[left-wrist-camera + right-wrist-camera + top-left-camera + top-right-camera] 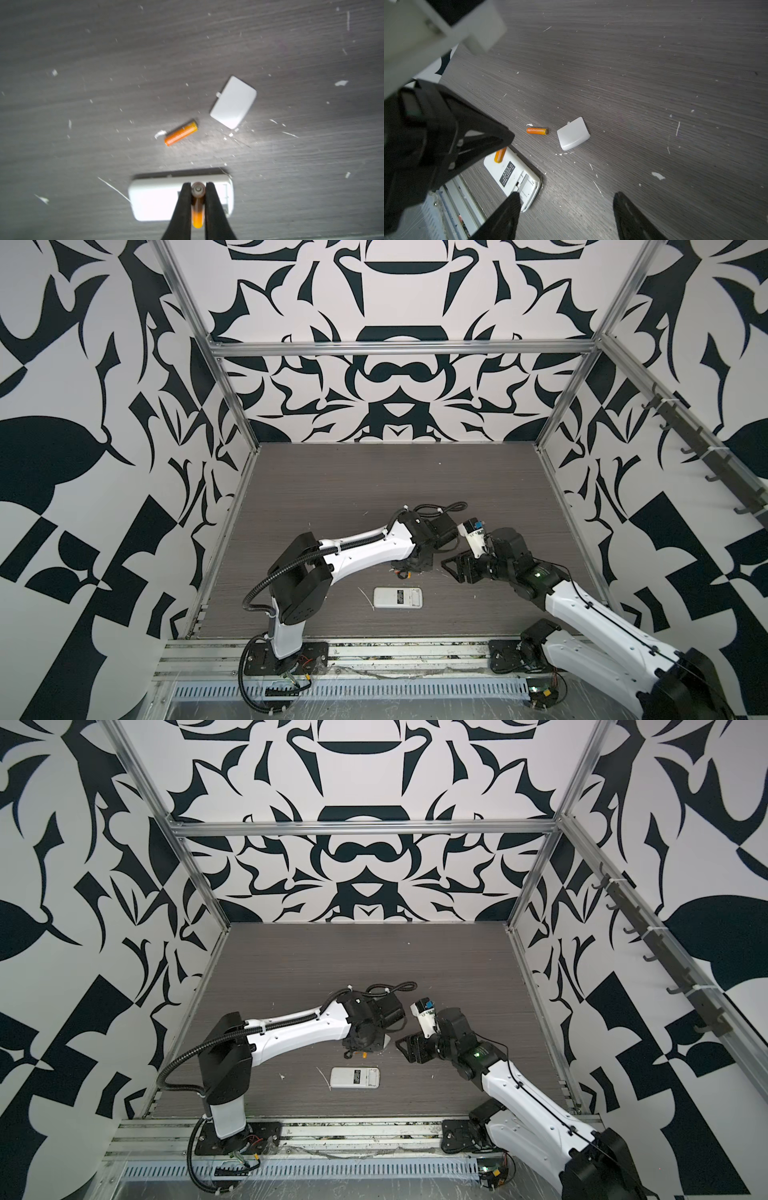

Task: Load the batteries into the remote control
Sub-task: 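Carry the held battery over the remote's open compartment with the left gripper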

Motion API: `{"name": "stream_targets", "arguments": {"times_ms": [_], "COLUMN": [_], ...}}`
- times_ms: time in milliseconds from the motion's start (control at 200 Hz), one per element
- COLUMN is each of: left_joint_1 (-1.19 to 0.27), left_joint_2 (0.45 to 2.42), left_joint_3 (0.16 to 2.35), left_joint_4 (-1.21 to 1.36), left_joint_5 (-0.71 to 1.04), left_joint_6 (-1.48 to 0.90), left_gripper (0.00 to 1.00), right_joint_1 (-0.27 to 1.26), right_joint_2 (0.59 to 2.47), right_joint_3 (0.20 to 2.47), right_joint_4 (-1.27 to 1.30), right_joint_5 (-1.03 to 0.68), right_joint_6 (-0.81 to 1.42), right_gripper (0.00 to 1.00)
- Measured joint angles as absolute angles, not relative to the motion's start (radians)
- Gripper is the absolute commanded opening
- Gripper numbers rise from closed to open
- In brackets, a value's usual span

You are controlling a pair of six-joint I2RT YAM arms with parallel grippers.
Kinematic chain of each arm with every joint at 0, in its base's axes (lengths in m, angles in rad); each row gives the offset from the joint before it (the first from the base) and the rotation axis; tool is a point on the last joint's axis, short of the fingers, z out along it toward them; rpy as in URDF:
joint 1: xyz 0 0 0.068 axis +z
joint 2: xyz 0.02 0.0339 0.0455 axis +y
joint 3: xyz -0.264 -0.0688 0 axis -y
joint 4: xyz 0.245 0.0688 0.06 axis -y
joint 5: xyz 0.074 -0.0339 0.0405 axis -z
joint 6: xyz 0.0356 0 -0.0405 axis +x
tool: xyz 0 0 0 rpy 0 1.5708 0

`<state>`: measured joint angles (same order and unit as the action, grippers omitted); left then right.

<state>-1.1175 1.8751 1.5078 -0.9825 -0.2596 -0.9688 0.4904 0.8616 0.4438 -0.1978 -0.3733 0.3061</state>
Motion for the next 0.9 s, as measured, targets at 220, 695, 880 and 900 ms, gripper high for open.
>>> {"name": "stream_targets", "arguments": {"times_ms": [220,695,880,900], "left_joint_1": [-1.171,-1.219,-1.233,-1.235], "left_joint_2": [1.875,1.876,1.879,1.880], "left_joint_3": [1.507,1.468,1.462,1.461], "left_joint_4": [-0.993,-0.962,-0.960,-0.959], "left_joint_5": [-0.274,-0.266,-0.266,-0.266], "left_joint_6": [-1.099,-1.190,-1.201,-1.201], "left_gripper": [0.05,0.03,0.03,0.03], "right_joint_1": [0.490,0.484,0.479,0.479], "right_joint_2": [0.793,0.760,0.758,0.758], "right_joint_3": [0.409,0.360,0.360,0.360], "right_joint_4": [-0.166,-0.160,-0.160,-0.160], "right_joint_5": [-0.358,-0.325,-0.318,-0.317], "right_joint_6": [0.330,0.334,0.334,0.334], "right_gripper": [0.74,0.74,0.74,0.74]}}
